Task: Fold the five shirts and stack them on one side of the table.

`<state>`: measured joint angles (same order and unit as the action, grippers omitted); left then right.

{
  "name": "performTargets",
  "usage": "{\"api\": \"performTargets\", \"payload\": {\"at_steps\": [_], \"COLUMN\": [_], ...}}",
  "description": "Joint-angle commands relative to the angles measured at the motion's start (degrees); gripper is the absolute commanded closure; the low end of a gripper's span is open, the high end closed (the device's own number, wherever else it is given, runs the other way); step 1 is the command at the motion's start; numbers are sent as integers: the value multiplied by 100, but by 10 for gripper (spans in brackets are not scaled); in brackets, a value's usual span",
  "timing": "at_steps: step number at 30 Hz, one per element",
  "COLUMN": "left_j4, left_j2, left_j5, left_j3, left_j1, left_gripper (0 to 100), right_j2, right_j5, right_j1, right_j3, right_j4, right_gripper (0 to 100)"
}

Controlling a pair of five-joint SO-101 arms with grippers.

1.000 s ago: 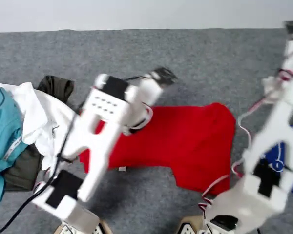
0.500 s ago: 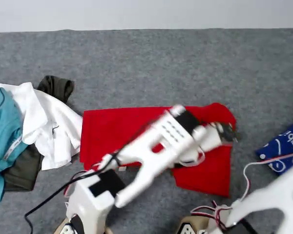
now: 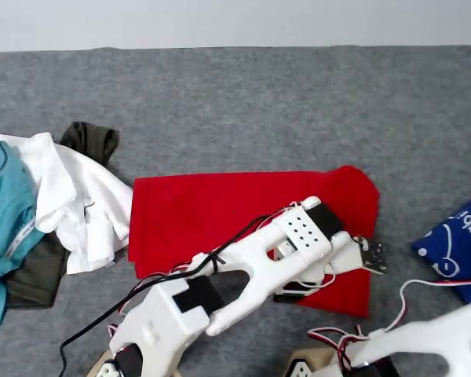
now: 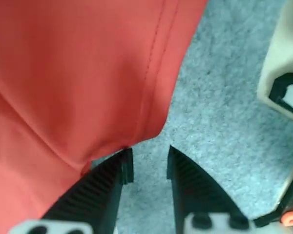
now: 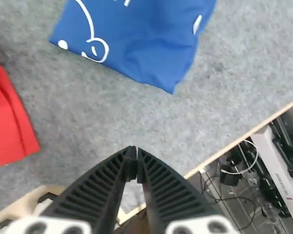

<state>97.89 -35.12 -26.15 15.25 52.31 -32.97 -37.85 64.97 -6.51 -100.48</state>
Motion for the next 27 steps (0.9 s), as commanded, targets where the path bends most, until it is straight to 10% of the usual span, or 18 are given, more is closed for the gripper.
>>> {"api": "performTargets", "payload": {"at_steps": [1, 27], "left_j4": [70, -62], "left_j2": [-70, -62], "left_j5": [-193, -185], "left_j3": [189, 1156], "left_j1": [35, 316], "left_gripper": [866, 868], "right_j2": [-224, -576], "right_j5": [-123, -202], "right_j1": [215, 374], "right_j3": [35, 26], "right_j4": [-198, -224], "right_gripper": [988, 987]}}
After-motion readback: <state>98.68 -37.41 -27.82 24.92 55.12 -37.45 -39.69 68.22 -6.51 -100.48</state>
